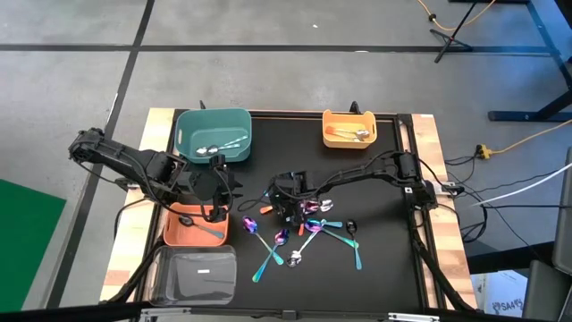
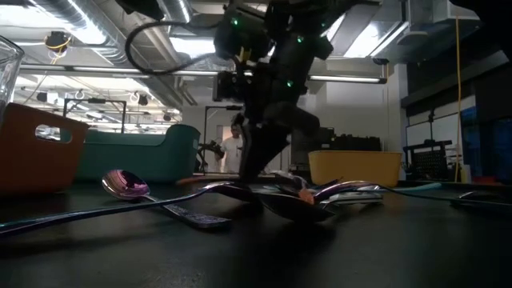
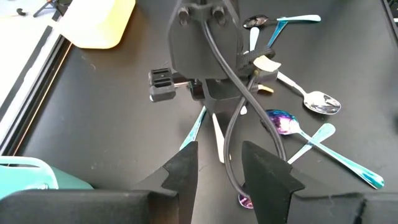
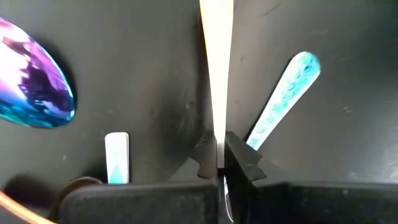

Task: Sort silverware by color (type)
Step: Put the orange spoon into the yellow bin

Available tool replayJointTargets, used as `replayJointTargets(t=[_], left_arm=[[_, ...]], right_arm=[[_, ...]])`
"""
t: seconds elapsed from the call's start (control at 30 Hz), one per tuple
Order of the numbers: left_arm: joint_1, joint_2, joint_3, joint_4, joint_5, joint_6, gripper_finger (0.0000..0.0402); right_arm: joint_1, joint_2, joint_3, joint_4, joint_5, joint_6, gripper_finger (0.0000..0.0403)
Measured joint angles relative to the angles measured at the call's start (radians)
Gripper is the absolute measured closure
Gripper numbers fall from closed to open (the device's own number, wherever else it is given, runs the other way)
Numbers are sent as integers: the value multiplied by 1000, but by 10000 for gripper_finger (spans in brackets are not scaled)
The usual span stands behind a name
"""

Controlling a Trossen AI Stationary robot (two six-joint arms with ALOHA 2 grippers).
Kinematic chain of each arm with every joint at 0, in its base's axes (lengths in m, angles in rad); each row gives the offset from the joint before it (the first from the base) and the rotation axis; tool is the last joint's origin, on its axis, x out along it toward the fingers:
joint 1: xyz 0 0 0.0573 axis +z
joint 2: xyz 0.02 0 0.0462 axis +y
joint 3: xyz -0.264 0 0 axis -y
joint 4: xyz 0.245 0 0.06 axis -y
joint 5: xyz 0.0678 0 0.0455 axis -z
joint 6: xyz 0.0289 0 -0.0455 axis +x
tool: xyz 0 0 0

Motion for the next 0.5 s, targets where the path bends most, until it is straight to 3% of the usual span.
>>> replayJointTargets(t=[0.5], left_arm=[[0, 0, 0, 0, 0, 0, 283]], right_arm=[[0, 0, 206, -248, -1, 0, 402]])
